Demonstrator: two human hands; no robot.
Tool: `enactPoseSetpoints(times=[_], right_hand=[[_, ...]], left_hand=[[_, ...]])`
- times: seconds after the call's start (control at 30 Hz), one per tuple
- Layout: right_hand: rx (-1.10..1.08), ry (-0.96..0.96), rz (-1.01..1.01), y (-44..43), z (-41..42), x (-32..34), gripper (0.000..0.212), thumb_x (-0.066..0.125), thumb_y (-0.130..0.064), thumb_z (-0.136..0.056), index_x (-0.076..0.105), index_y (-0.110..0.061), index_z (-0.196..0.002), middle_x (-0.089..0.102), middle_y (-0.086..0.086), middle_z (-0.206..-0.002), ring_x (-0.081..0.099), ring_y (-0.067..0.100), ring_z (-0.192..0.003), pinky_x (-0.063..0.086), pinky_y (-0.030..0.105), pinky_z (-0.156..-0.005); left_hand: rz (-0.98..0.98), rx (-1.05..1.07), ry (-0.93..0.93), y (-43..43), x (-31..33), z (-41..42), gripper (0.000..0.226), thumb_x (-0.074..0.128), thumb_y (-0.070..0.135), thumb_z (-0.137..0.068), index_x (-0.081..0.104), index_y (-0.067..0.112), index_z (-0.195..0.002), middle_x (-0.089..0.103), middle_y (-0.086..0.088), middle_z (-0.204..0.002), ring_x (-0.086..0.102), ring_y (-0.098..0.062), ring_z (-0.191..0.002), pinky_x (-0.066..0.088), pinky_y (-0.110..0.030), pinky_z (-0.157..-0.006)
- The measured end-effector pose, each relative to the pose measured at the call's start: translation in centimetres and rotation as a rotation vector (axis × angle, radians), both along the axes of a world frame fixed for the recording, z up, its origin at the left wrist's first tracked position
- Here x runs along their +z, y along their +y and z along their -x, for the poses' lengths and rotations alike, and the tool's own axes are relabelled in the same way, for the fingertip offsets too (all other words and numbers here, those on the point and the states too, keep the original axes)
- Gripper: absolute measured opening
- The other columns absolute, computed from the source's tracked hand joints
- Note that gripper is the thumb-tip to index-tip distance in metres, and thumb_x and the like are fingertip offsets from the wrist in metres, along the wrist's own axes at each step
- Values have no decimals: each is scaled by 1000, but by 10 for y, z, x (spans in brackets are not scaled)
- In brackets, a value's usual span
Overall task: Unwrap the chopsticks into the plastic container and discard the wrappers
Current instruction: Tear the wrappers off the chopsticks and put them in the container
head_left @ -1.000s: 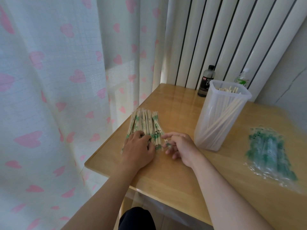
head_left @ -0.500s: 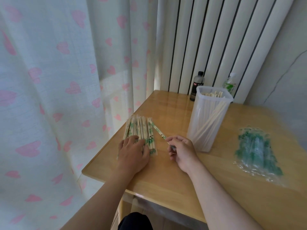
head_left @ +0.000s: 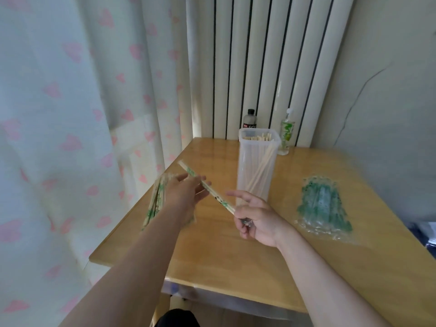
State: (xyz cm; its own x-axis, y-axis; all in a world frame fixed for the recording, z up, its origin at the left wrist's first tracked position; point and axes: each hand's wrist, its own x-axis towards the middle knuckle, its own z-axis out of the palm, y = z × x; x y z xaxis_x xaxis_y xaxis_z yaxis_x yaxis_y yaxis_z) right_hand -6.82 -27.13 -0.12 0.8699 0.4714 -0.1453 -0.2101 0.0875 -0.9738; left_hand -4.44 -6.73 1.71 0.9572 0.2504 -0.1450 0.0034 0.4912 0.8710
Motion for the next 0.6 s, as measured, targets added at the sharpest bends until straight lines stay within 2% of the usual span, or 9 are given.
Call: enactPoseSetpoints(times=[0.07,0.17,0.3,0.43,0.6], right_hand=[[-25,-8,50,-11,2,2,32,58,8,-92,63,-8,-119,54,15,-62,46,23,-51,38,30,-46],[-29,4,108,-22,5,5,4,63,5,-95,62,0,-96,64,17,-68,59,24,-55,49,32,-48],[-65,13,57,-25,5,8,4,65,5,-94,65,4,-90,69,24,-76,68,28,-62,59,33,-55],[-149,-30,9,-13,2,16,4,63,7,-95,64,7,-91,69,23,-73,67,28,-60,59,33,-56],[-210,-51,-59,-7,1,21,4,61,5,-97,65,7,-97,69,20,-72,66,26,-57,57,32,-54]], left_hand=[[-10,-31,-41,-9,9,3,33,59,-2,-97,48,-12,-126,68,-19,-100,73,-27,-82,62,-37,-70],[-55,-41,-55,-24,16,4,25,59,-1,-97,56,-11,-120,69,-16,-93,72,-24,-77,63,-35,-67],[-122,-92,-68,-42,19,7,22,62,2,-96,58,-7,-116,72,-11,-88,73,-22,-79,60,-33,-65],[-171,-162,-82,-57,15,12,11,64,2,-95,60,0,-105,73,-12,-87,74,-24,-82,61,-39,-76],[-169,-160,-100,-58,22,14,6,64,0,-94,59,1,-98,73,-16,-89,74,-26,-85,60,-35,-72]])
